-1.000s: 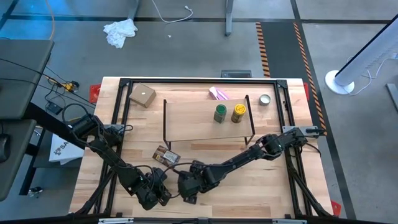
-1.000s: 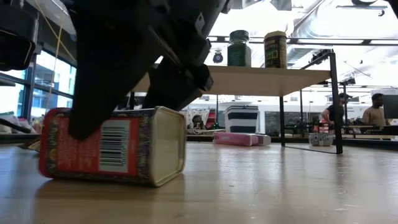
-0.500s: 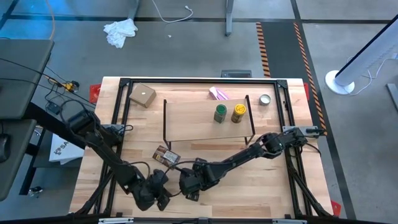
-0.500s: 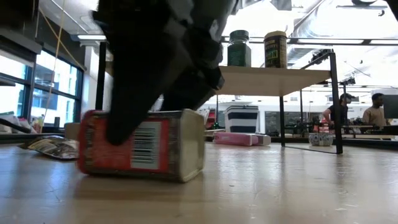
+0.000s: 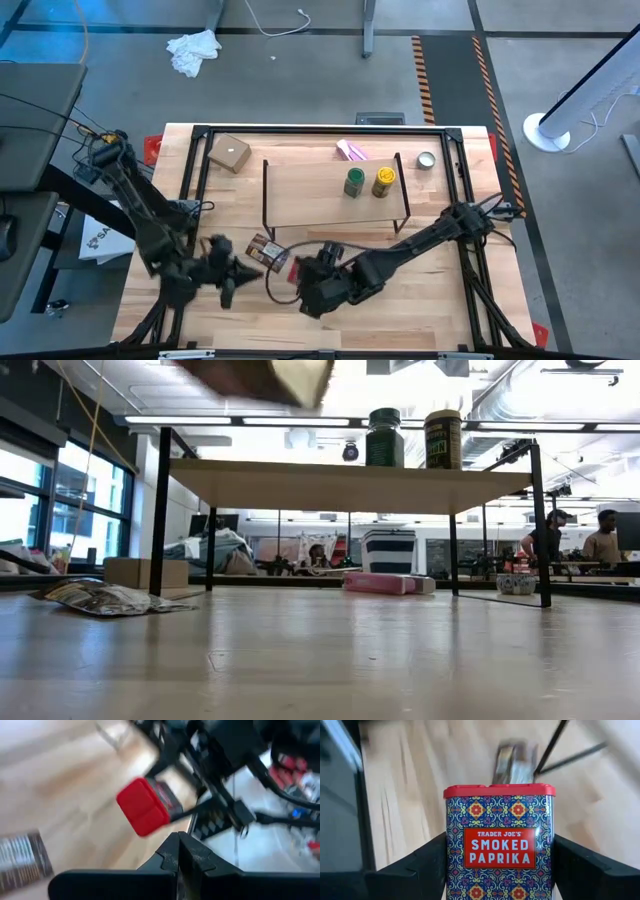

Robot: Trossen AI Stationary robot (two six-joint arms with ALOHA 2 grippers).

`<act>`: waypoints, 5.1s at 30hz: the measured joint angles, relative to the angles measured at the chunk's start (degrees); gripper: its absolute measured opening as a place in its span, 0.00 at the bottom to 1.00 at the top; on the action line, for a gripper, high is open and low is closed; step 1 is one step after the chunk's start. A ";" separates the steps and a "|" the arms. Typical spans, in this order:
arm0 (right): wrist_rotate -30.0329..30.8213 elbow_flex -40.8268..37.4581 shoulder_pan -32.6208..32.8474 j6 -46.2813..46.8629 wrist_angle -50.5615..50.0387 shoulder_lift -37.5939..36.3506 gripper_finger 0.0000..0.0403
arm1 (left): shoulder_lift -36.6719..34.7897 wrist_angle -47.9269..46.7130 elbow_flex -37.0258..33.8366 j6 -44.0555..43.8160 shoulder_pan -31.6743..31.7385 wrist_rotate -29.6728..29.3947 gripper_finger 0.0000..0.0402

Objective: Shelf spices
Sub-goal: Put the red seasoning can on the shelf

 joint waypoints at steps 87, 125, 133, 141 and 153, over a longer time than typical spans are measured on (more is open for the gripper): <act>-5.03 0.39 -8.22 -30.87 5.31 -14.43 0.69 | -3.08 14.39 7.01 -1.96 26.55 21.48 0.63; 2.53 0.22 -7.02 -35.84 5.56 -14.26 0.71 | -4.69 2.24 9.29 2.19 28.65 21.82 0.53; 6.29 0.22 -7.26 -37.95 2.30 -16.98 0.79 | -6.13 -3.02 9.19 5.34 30.93 23.52 0.53; 10.42 0.24 -7.30 -35.78 1.85 -18.80 0.80 | -6.26 -8.56 9.17 5.78 32.29 23.72 0.53; 31.51 0.42 -1.45 -27.06 -2.50 -30.87 0.80 | 0.39 -23.86 25.12 33.18 48.79 35.10 0.53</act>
